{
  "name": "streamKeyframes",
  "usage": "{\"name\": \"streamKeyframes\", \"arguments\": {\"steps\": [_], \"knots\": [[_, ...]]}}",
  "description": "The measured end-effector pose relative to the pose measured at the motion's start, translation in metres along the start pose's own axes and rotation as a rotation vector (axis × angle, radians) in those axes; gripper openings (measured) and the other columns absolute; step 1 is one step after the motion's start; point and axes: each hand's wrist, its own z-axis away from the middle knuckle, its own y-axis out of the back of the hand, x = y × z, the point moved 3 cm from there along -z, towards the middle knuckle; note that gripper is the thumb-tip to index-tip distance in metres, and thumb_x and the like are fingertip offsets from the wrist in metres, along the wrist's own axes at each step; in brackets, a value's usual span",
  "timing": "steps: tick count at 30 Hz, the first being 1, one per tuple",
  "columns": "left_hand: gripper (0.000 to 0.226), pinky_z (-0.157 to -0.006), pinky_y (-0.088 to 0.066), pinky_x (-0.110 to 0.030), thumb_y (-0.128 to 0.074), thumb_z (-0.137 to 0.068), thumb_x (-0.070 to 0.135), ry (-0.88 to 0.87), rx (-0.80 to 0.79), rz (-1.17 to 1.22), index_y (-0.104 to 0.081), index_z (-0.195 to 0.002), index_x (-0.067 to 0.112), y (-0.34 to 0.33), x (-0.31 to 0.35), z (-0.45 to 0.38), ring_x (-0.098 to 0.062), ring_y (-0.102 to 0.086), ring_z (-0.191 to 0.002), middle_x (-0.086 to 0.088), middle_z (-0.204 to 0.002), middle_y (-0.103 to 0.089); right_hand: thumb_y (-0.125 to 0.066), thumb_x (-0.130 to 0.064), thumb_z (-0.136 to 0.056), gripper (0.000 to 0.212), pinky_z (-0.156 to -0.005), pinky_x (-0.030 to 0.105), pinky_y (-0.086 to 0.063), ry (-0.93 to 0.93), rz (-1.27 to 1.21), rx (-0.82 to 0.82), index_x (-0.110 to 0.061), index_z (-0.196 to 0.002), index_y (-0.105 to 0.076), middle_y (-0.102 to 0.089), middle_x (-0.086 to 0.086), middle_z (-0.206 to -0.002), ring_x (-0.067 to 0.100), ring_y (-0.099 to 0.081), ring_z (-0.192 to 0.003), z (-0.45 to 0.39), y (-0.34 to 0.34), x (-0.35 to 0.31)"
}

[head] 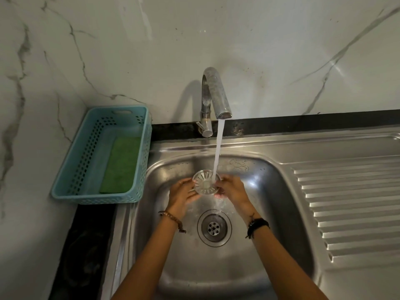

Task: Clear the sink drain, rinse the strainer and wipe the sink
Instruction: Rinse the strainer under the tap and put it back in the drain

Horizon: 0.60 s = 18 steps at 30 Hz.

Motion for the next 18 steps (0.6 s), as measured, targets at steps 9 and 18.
{"name": "streamKeyframes", "arguments": {"steps": [9, 18], "knots": [[0.016, -0.082, -0.05, -0.034, -0.053, -0.092, 0.016, 0.28, -0.081, 0.282, -0.059, -0.092, 0.001, -0.008, -0.025, 0.001, -0.024, -0.062, -0.092, -0.015, -0.095, -0.065, -0.054, 0.01, -0.084, 0.019, -0.09, 0.024, -0.05, 0.269, -0.074, 0.05, 0.004, -0.096, -0.068, -0.066, 0.007, -0.113, 0.009, -0.062, -0.105, 0.019, 0.015, 0.008], [0.014, -0.076, -0.052, -0.027, -0.057, -0.087, 0.004, 0.129, -0.118, 0.152, -0.06, -0.1, 0.01, 0.002, -0.02, -0.002, -0.018, -0.064, -0.087, -0.007, -0.095, -0.066, -0.056, 0.005, -0.086, 0.037, -0.086, 0.024, -0.053, 0.033, -0.211, -0.02, -0.003, -0.122, -0.059, -0.068, 0.011, -0.102, 0.015, -0.065, -0.093, 0.01, 0.013, -0.002]]}}
